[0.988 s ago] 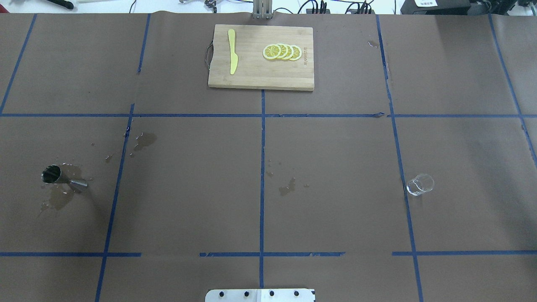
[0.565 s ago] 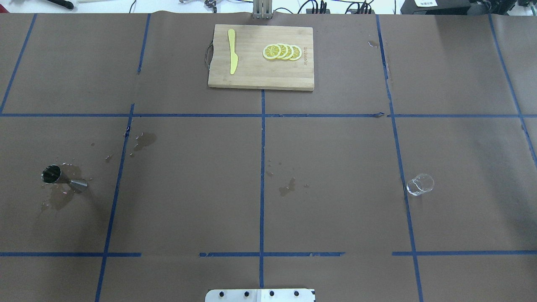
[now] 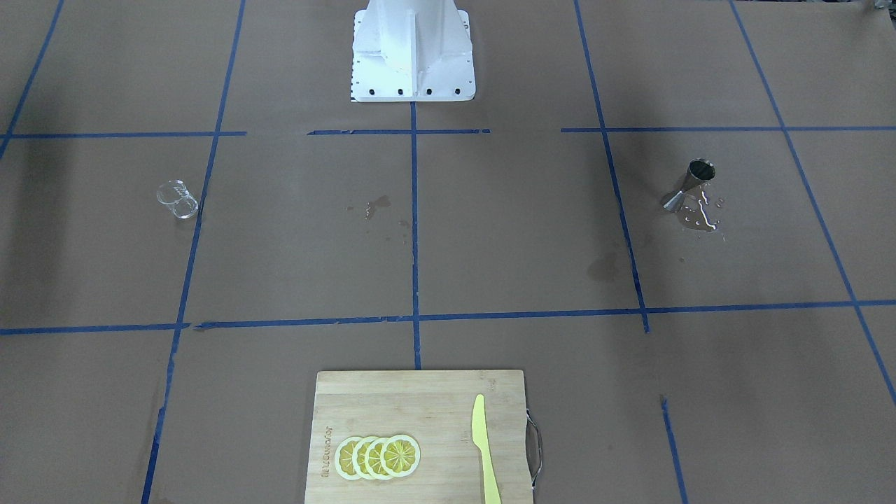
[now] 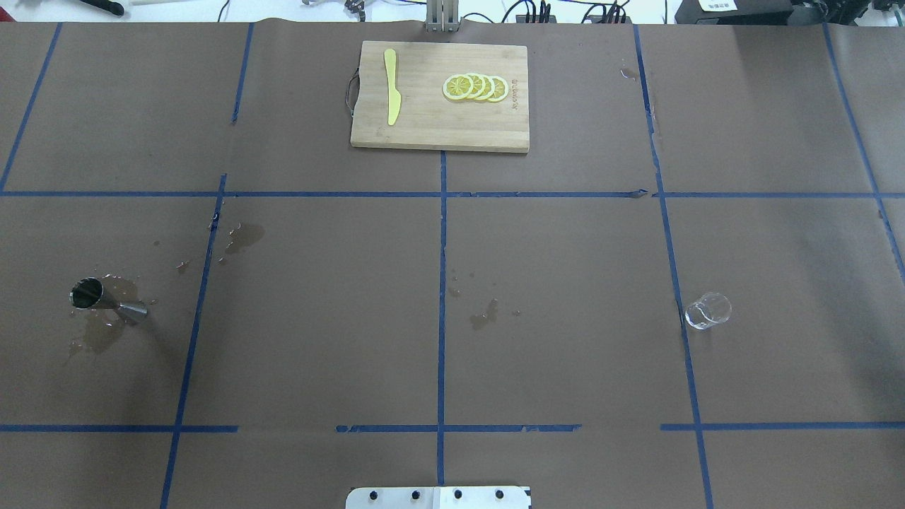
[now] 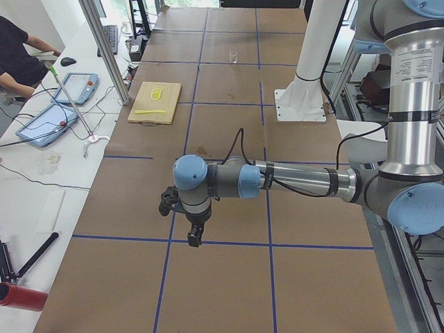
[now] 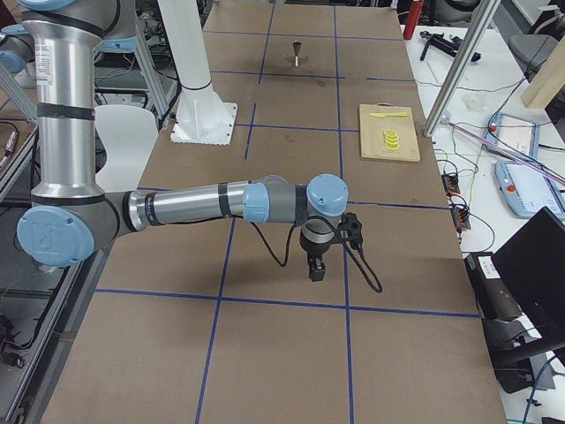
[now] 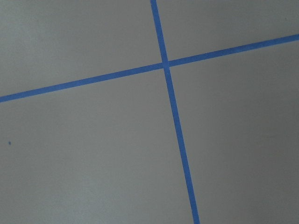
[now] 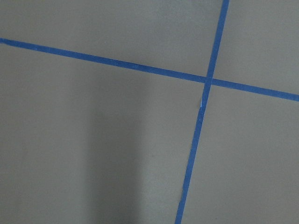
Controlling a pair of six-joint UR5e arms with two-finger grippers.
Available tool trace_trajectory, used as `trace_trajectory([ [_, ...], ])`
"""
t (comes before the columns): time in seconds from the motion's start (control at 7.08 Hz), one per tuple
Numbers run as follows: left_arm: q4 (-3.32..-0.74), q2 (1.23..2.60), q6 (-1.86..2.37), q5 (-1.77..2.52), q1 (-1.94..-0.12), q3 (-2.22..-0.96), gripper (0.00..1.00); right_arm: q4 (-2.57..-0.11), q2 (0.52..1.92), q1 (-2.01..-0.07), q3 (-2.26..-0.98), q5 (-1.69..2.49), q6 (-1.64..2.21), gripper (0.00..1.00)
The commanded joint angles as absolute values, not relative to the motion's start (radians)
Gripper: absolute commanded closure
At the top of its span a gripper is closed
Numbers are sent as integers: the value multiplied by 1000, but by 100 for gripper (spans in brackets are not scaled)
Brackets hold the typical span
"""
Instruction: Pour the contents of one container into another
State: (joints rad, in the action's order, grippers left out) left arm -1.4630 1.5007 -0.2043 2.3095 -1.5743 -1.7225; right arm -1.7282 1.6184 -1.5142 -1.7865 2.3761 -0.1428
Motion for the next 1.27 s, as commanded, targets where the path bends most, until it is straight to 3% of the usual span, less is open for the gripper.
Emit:
trace_trajectory([
  [0.0, -1462, 1494, -202, 2312, -1577, -1721, 0, -1730, 1618, -1513, -1786, 2376, -114, 0],
  [1.13, -1462, 1485, -109, 2350, -1580, -1747, 0, -1727, 1620, -1514, -1787, 2379, -95, 0],
])
